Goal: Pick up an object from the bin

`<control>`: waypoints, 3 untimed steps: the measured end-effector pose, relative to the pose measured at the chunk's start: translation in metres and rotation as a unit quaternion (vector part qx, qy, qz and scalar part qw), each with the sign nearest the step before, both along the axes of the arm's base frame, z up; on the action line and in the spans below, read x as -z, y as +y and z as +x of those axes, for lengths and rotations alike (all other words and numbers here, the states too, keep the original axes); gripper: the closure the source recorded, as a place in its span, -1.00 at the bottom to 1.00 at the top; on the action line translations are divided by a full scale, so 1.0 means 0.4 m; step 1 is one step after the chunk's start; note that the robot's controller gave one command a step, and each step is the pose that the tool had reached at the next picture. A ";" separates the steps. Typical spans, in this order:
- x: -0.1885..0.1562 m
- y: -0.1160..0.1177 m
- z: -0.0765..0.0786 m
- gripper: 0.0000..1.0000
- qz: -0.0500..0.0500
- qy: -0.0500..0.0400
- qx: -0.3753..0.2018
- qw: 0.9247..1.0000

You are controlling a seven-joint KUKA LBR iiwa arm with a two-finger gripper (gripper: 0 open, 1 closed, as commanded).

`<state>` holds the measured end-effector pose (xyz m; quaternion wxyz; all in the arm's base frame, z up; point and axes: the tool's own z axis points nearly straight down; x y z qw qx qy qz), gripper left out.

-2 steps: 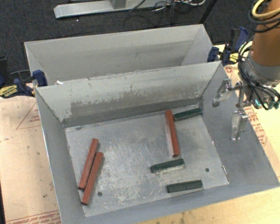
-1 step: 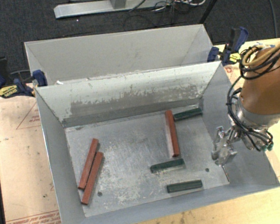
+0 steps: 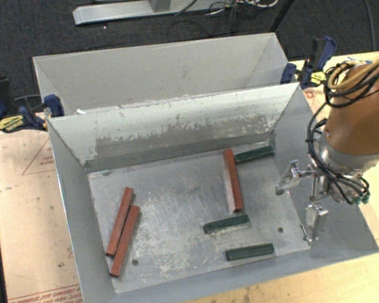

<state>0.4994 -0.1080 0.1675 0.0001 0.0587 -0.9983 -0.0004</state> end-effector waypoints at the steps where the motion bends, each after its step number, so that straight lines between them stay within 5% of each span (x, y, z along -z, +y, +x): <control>1: 0.000 0.000 0.000 -1.00 0.000 0.000 0.000 1.000; 2: 0.072 -0.037 0.017 -1.00 0.000 -0.002 0.024 1.000; 3: 0.233 0.119 0.005 1.00 -0.001 -0.010 0.014 1.000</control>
Offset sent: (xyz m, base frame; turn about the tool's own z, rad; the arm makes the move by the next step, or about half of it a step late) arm 0.0094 -0.0264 -0.0519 0.0860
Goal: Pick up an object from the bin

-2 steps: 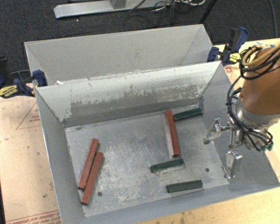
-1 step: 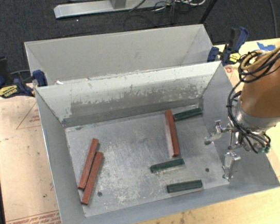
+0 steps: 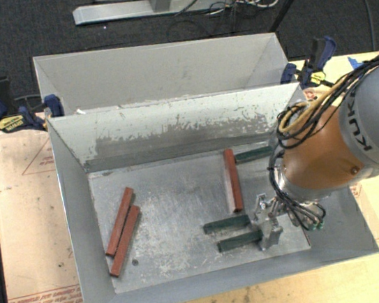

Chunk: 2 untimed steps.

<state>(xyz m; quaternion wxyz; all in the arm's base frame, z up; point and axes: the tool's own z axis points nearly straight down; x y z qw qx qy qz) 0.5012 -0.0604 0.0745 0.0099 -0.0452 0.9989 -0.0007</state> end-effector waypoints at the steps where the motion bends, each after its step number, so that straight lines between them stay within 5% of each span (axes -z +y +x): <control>1: 0.000 0.000 0.000 1.00 0.000 0.000 0.000 1.000; 2: -0.299 0.001 -0.009 1.00 0.000 0.009 -0.003 1.000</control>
Offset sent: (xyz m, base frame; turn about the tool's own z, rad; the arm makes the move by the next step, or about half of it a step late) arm -0.0043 -0.0003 0.1201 -0.0035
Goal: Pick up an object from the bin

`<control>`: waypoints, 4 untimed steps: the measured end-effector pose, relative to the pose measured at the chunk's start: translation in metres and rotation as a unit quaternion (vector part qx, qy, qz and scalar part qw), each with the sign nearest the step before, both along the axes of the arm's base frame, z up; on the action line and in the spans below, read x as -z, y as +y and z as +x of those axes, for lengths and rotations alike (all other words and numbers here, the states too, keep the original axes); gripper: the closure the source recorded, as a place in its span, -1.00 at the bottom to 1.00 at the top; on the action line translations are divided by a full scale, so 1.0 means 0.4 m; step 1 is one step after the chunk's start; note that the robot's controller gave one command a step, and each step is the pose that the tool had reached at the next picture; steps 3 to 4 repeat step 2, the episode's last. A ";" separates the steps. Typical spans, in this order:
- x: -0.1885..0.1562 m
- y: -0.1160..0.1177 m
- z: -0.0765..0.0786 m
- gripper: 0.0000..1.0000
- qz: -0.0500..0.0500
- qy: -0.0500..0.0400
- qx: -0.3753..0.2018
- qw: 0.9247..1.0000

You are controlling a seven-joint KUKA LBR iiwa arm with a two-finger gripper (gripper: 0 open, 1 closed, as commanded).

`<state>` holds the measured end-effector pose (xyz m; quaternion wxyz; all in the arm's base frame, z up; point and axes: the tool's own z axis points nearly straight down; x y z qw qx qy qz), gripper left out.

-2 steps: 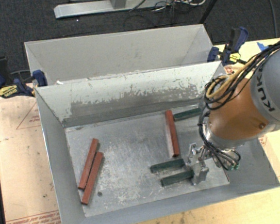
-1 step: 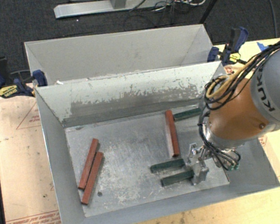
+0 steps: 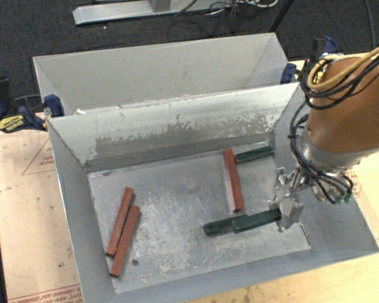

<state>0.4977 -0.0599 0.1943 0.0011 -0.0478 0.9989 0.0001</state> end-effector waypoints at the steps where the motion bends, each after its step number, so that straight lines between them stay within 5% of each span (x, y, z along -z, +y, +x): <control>1: 0.000 0.000 0.000 1.00 0.000 0.000 0.000 1.000; 2: -0.073 -0.014 0.024 1.00 0.001 0.005 0.078 0.997; 4: -0.073 -0.014 0.024 1.00 0.001 0.005 0.078 0.997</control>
Offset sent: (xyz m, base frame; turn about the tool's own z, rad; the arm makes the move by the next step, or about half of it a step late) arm 0.0454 -0.0215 0.1279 0.6056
